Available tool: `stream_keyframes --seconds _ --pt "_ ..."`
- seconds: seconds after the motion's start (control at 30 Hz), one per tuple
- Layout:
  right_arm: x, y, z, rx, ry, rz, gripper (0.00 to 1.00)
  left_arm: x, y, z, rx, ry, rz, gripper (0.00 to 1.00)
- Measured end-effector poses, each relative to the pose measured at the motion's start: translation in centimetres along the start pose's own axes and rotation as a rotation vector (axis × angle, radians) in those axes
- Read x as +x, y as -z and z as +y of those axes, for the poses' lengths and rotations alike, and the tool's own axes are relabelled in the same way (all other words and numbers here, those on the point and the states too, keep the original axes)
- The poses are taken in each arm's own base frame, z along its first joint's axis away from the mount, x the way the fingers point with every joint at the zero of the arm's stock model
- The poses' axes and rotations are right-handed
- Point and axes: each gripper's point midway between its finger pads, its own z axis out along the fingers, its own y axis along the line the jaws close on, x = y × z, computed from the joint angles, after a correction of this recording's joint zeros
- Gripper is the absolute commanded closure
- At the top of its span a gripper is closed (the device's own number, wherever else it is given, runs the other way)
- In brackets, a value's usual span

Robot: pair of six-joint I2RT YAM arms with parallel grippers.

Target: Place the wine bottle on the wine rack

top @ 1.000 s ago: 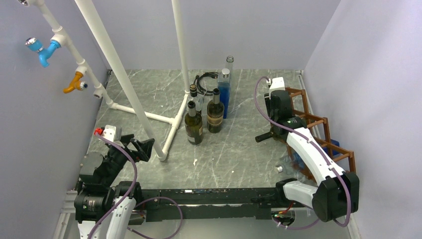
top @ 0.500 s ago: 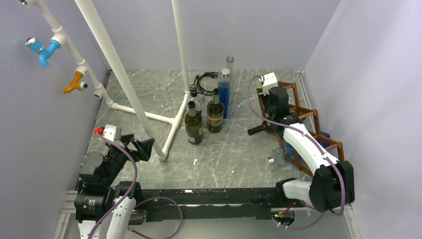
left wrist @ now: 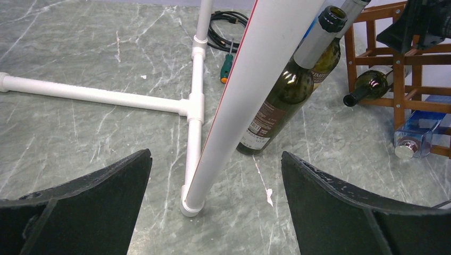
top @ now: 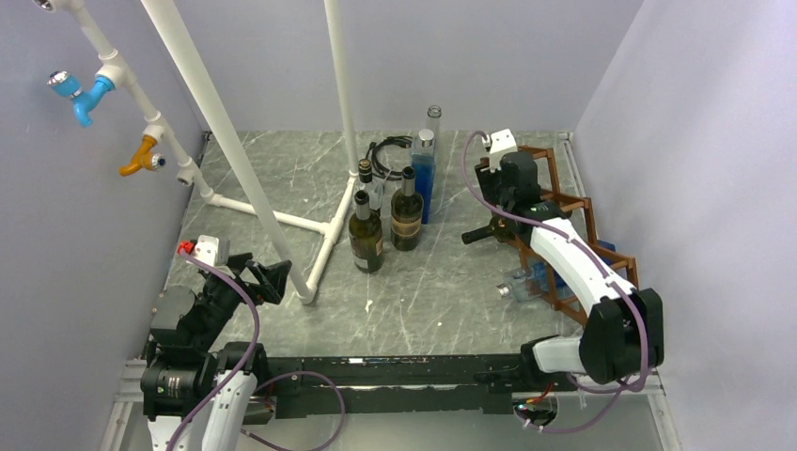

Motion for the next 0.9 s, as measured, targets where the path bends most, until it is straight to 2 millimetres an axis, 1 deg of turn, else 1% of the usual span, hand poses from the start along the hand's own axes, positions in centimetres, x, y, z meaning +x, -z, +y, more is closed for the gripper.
stream_keyframes --seconds 0.07,0.17,0.23,0.3,0.37,0.47,0.53,0.6,0.73,0.77,0.8,0.9 --pt "-0.4 0.9 0.0 -0.008 -0.028 -0.002 0.15 0.0 0.0 0.0 -0.001 0.000 0.000 0.03" --pt "-2.0 2.9 0.3 -0.037 -0.088 -0.035 0.10 0.0 0.0 0.0 0.002 0.000 0.000 0.02" --pt "-3.5 4.5 0.9 -0.072 -0.134 -0.078 0.06 0.0 0.0 0.0 0.003 0.000 0.001 0.02" --pt "-4.8 6.3 2.0 -0.130 -0.193 -0.115 0.05 0.0 0.0 0.0 0.002 0.000 0.000 0.02" --pt "-5.8 7.7 3.3 -0.206 -0.253 -0.138 0.05 0.0 0.0 0.0 0.000 0.000 0.000 0.03" --pt "-7.2 9.9 5.7 -0.367 -0.359 -0.167 0.05 0.0 0.0 0.0 0.000 0.000 0.000 0.03" --pt "-7.9 11.3 7.1 -0.459 -0.399 -0.179 0.03 0.0 0.0 0.0 0.003 0.001 0.000 0.02" --pt "-8.6 12.7 8.6 -0.529 -0.417 -0.199 0.01 0.0 0.0 0.0 0.002 0.001 0.000 0.02" --pt "-10.1 16.3 12.7 -0.674 -0.403 -0.256 0.01 0.0 0.0 0.1 -0.006 0.002 -0.002 0.03" --pt "-10.4 16.8 13.4 -0.698 -0.405 -0.265 0.01 0.0 0.0 0.1 -0.008 0.002 -0.003 0.03" --pt "-10.6 16.9 13.9 -0.705 -0.410 -0.267 0.00 -0.1 0.0 0.2 -0.009 0.002 -0.003 0.03" --pt "-10.5 16.1 15.0 -0.682 -0.432 -0.244 0.00 -0.1 0.0 0.2 -0.010 0.002 -0.003 0.03"
